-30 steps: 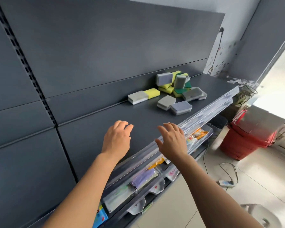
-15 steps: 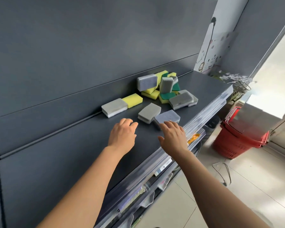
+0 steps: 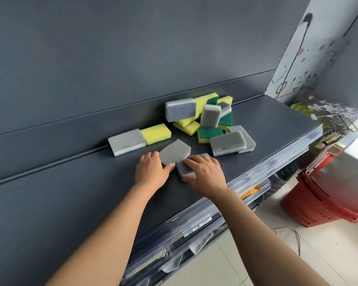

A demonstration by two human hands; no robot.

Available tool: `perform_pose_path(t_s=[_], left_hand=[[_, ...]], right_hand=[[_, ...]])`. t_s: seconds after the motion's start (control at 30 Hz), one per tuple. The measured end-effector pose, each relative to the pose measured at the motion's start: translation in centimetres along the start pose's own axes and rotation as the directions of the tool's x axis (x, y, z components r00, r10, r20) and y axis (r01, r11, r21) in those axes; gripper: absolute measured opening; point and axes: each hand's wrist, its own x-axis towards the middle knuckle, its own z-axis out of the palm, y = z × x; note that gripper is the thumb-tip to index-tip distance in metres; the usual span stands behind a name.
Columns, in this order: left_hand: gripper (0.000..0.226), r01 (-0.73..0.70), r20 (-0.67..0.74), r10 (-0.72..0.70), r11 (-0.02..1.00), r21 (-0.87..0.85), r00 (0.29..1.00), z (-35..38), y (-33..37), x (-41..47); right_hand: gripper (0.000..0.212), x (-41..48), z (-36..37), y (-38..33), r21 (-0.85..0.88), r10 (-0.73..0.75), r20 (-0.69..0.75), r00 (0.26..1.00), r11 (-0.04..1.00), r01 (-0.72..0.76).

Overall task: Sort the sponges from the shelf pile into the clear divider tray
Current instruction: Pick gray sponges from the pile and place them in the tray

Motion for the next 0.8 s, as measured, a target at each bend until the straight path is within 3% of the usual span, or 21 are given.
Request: perform_pose_path(t_s=[0.17, 0.37, 0.57, 0.8], left_hand=[[0.043, 0.081, -0.06, -0.106, 0.944, -0.321, 0.993, -0.1, 1.3, -0.5], [0.032, 0.066, -0.207, -0.241, 0.787, -0.613, 0.948, -1.3, 0.4, -2.1], [0.043, 0.111, -0.234, -0.365, 0.716, -0.69, 0.901, -2.5, -2.5, -6.0], [0.041, 0.194, -0.245, -0.499, 0.673, -0.713, 0.831, -3.3, -6.7, -11.1]], right_hand=[[0.025, 1.2, 0.4, 1.0, 0.049, -0.096, -0.11, 0.989, 0.994, 0.101], [0.018, 2.2, -0.1, 0.8, 0.174, -0.045, -0.251, 0.967, 0.981, 0.091], [0.033, 2.8, -1.8, -2.2, 0.565, 0.128, -0.207, 0.97, 0.825, 0.012], [0.019, 3.2, -1.7, -7.1, 0.793, 0.162, -0.118, 0.98, 0.61, -0.005]])
